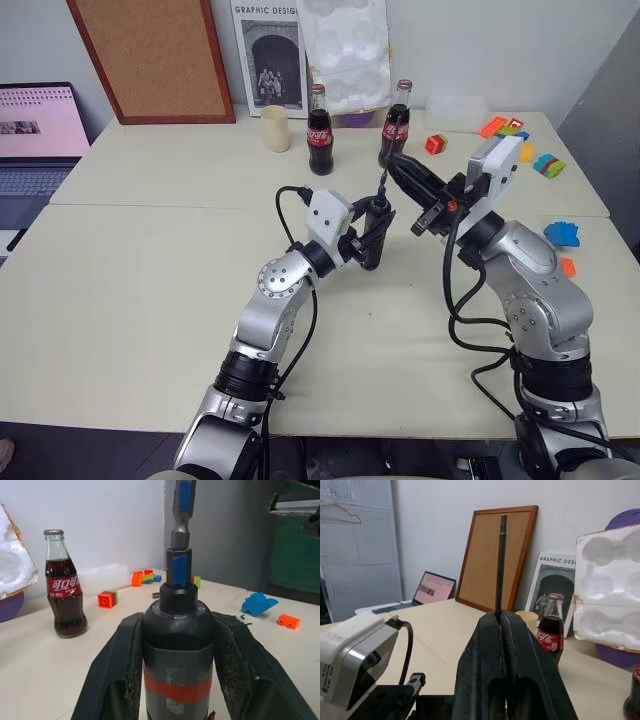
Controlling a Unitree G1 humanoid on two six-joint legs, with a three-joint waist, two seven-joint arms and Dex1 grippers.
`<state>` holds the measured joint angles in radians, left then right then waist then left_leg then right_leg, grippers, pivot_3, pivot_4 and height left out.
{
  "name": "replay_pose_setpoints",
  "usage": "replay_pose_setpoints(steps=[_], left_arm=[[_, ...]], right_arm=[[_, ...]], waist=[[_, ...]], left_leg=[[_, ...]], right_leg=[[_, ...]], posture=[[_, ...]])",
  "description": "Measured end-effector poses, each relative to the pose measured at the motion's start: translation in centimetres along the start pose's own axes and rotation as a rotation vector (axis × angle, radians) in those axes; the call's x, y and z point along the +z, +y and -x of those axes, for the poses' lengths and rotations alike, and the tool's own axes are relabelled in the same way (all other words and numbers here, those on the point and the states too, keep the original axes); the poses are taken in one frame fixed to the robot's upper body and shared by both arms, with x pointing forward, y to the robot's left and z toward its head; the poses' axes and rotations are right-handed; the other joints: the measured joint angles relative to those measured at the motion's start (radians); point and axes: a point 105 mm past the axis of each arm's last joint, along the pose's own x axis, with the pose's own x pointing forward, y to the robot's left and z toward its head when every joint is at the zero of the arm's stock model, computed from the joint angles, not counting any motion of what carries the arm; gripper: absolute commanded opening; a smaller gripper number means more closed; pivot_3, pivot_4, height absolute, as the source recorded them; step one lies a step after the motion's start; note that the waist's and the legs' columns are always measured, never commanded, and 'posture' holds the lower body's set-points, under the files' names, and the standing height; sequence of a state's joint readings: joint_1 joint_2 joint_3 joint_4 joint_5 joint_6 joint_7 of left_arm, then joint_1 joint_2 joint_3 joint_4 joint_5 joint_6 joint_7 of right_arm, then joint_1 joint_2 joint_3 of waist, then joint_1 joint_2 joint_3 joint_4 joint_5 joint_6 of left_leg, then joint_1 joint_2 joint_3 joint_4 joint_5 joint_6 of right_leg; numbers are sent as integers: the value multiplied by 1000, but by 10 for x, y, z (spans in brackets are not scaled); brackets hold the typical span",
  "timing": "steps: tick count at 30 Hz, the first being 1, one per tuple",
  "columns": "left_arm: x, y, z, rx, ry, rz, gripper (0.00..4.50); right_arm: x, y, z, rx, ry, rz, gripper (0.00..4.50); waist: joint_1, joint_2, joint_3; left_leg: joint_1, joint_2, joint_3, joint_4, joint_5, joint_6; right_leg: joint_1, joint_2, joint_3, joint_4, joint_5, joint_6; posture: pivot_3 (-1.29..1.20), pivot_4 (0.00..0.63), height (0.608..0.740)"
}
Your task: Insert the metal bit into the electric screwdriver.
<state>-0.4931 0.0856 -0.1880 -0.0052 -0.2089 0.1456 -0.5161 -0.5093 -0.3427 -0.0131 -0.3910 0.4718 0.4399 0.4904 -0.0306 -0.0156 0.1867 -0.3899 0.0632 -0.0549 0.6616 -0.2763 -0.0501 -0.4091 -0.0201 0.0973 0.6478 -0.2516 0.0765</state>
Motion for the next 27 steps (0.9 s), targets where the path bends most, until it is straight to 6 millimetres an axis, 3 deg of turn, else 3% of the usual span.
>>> replay_pose_setpoints(steps=[20,27], left_arm=[[-1,-1,0,-4,6,-8,1637],[-1,-1,0,-5,7,-9,1637]], right_arm=[[-1,5,-3,24,132,51,0],[-10,3,2,-4,192,30,0]], waist=[[0,0,0],[0,0,0]], left_leg=[[3,0,0,0,0,0],[4,0,0,0,0,0]], right_leg=[[2,0,0,0,0,0],[3,0,0,0,0,0]], posture=[[0,150,740],[0,150,740]])
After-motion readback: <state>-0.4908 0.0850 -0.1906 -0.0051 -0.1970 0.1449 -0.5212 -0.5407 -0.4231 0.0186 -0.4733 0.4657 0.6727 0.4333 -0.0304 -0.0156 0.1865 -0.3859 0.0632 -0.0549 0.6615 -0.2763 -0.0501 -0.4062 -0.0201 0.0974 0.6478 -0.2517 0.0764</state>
